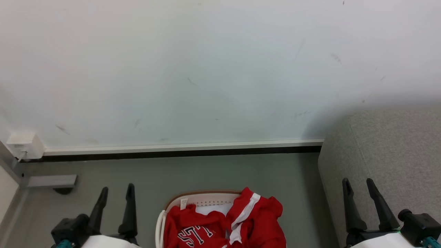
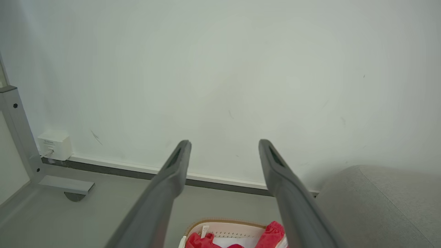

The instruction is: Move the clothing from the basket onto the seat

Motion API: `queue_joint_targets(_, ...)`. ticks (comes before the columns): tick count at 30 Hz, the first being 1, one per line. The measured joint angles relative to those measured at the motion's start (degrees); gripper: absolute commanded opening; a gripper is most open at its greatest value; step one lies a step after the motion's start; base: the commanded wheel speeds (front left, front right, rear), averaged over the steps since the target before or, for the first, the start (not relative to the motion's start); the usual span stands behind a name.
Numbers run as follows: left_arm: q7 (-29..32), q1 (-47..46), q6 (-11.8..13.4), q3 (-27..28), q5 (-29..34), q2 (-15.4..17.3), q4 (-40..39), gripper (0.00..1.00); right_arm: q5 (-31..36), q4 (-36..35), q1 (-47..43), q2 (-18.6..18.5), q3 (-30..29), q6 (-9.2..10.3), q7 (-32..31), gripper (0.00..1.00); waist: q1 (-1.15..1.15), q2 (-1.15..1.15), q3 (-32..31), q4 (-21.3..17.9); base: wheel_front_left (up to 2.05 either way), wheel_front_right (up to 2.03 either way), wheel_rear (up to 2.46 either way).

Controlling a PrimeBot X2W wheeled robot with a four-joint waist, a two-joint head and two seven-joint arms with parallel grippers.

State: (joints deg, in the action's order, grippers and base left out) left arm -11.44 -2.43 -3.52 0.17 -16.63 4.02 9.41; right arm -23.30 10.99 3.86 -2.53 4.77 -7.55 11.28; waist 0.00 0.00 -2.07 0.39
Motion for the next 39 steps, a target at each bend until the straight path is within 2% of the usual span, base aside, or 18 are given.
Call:
queue_joint_targets(27, -2.92, 0.00, -0.04, -0.44, 12.65, -0.23, -0.67, 1.00, 9.79, 1.24, 0.62, -0.09, 1.79, -0.01, 3.04, 1.00, 0.00, 0.00, -0.77, 0.13, 0.00, 0.00, 0.00)
queue_joint_targets(39, -3.69, 0.00, -0.73, 0.52, 14.15, -0.60, -0.63, 1.00, 10.80, 1.14, 0.66, -0.14, 1.88, -0.01, 3.86, 1.00, 0.00, 0.00, -1.17, 0.03, 0.00, 0.00, 0.00)
